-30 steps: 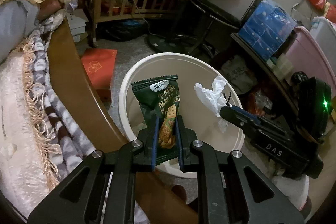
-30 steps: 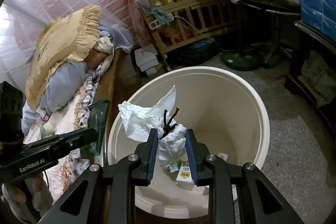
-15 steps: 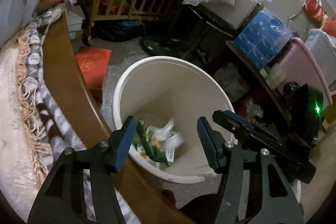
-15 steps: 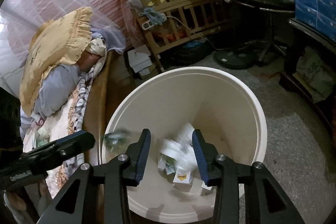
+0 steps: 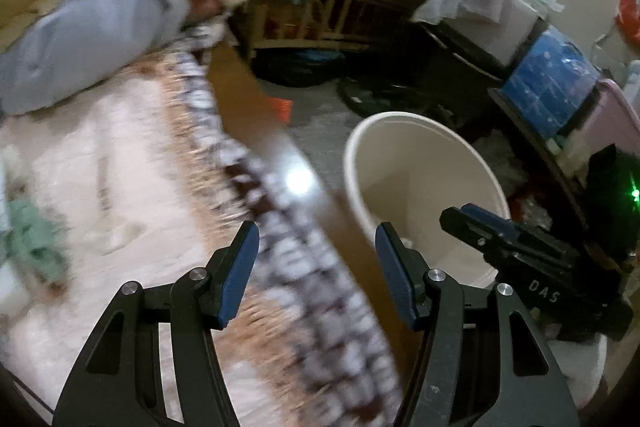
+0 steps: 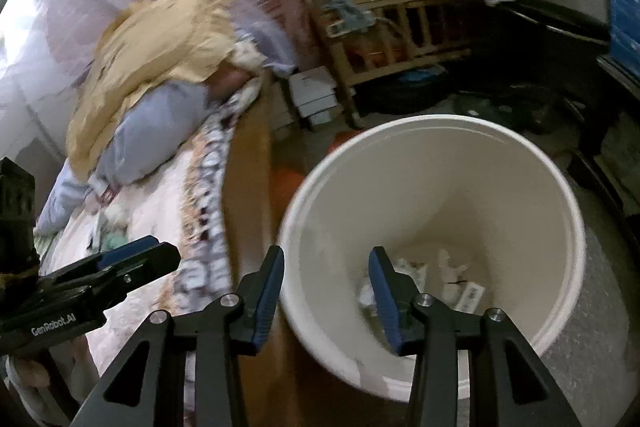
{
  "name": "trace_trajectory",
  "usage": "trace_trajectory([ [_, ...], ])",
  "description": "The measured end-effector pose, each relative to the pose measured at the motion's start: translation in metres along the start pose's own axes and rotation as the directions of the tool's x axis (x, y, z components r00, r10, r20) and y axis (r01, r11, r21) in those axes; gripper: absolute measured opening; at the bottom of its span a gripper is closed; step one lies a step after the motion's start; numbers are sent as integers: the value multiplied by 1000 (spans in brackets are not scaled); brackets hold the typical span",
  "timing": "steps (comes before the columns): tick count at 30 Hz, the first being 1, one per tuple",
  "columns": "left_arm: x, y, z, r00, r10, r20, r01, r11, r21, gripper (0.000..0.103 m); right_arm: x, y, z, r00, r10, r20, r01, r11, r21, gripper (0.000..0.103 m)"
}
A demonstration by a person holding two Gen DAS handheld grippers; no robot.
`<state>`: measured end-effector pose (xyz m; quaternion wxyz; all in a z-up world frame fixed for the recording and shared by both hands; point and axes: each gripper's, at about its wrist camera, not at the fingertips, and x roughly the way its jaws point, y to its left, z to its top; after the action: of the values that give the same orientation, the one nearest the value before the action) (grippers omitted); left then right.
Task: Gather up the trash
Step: 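Return both grippers to the trash pile on the bed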
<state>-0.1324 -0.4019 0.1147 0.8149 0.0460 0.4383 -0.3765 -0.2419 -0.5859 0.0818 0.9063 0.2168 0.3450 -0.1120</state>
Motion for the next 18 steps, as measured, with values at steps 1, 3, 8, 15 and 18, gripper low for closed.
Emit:
trace_trajectory([
  [1,-6,7,-3,1000,23,5,-23,1000,-1,59,2,8,0,1000,6,-8,-6,1000,-17,43],
  [3,-20,21,-10,997,70,18,-70,998,4,59,5,24,-1,1000,23,-21,-24,999,-44,47],
  [8,-53,60,-32,987,157,32,-157,988,-11,59,13,80,-10,991,114,-66,-122,985,-125,61],
  [15,-103,134,-69,958,285,28,-282,956,-86,59,33,158,-36,958,230,-172,-267,934,-237,61],
  [18,-121,172,-84,935,355,16,-350,928,-129,59,41,193,-48,938,270,-218,-326,899,-291,61],
])
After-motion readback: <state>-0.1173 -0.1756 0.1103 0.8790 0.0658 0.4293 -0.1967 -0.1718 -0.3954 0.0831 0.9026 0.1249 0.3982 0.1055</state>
